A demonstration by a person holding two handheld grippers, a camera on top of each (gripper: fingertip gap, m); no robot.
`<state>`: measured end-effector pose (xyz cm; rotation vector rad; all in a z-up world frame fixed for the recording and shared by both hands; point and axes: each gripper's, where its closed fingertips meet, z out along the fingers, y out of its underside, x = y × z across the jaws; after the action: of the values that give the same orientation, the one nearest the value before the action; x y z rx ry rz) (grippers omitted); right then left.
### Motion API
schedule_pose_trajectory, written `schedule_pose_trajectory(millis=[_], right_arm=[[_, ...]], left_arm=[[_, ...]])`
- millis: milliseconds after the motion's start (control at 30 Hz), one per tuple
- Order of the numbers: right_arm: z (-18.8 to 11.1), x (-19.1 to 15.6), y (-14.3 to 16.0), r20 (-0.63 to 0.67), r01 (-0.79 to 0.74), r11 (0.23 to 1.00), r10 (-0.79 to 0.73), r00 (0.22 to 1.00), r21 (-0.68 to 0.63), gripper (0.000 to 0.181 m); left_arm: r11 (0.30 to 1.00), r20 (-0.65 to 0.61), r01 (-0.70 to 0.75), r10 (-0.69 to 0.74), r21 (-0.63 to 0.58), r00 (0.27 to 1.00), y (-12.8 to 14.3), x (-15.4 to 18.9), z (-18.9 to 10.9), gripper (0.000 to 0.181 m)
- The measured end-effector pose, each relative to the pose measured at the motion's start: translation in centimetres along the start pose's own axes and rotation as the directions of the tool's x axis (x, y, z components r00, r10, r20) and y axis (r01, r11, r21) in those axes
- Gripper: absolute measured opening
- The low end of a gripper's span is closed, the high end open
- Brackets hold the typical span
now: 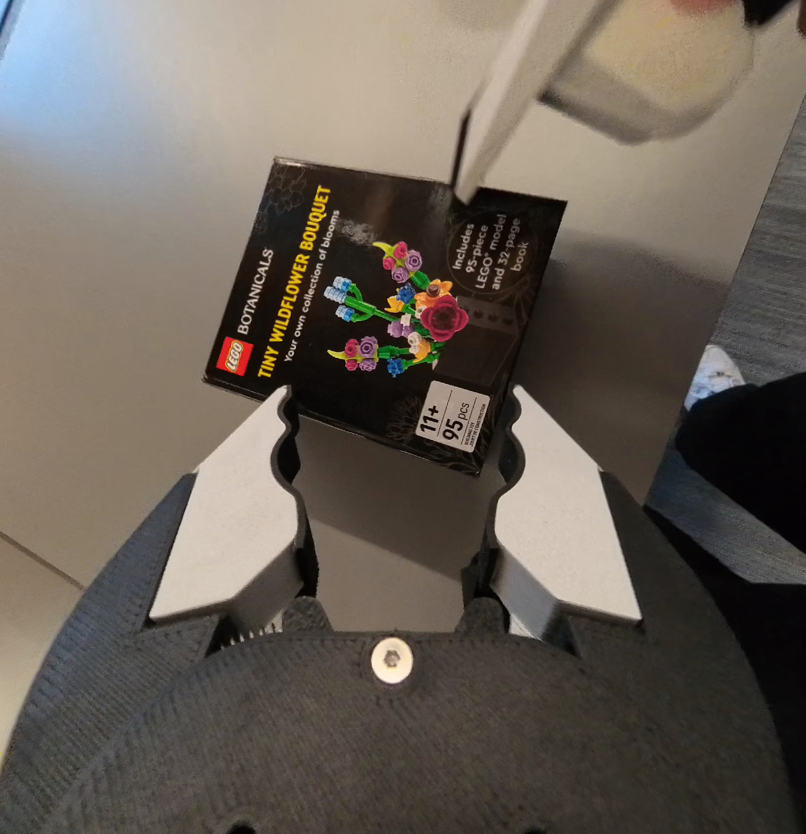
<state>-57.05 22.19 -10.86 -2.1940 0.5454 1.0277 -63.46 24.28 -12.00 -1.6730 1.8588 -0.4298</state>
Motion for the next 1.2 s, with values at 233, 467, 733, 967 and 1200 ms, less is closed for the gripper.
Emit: schedule_pose_trajectory(millis=[233, 467, 733, 967, 1200], right_arm=[[-10.5, -0.7, -2.4, -0.180, 0.495, 0.860, -0.470, 0.864, 0.126, 0.000], [-32.4, 0.8, -1.5, -0.061, 0.460, 0.819, -0.470, 0.881, 0.342, 0.020], [-60.9, 1.8, -6.6, -0.630, 0.783, 0.401, -0.467, 0.621, 0.475, 0.051], [-65.0, 11.4, -7.6, -0.507, 0.558, 0.500, -0.249, 0.825, 0.662, 0.032], [-65.8, 21.1, -11.3, -0.515, 0.486, 0.567, -0.122, 0.848, 0.665, 0.017]], left_arm=[[0.973, -0.041, 0.219, -0.217, 0.071, 0.975, -4.3, 1.2, -3.0, 0.077], [0.956, -0.037, 0.178, -0.174, 0.232, 0.984, -16.3, 7.8, 0.8, 0.053], [0.998, 0.009, 0.053, -0.053, -0.045, 0.999, -24.2, 10.4, 17.2, 0.053], [0.953, -0.022, -0.070, 0.067, -0.295, 0.998, -23.3, 9.0, 21.8, 0.028], [0.940, -0.142, 0.002, -0.054, -0.342, 0.988, -26.0, 8.2, 20.3, 0.008]])
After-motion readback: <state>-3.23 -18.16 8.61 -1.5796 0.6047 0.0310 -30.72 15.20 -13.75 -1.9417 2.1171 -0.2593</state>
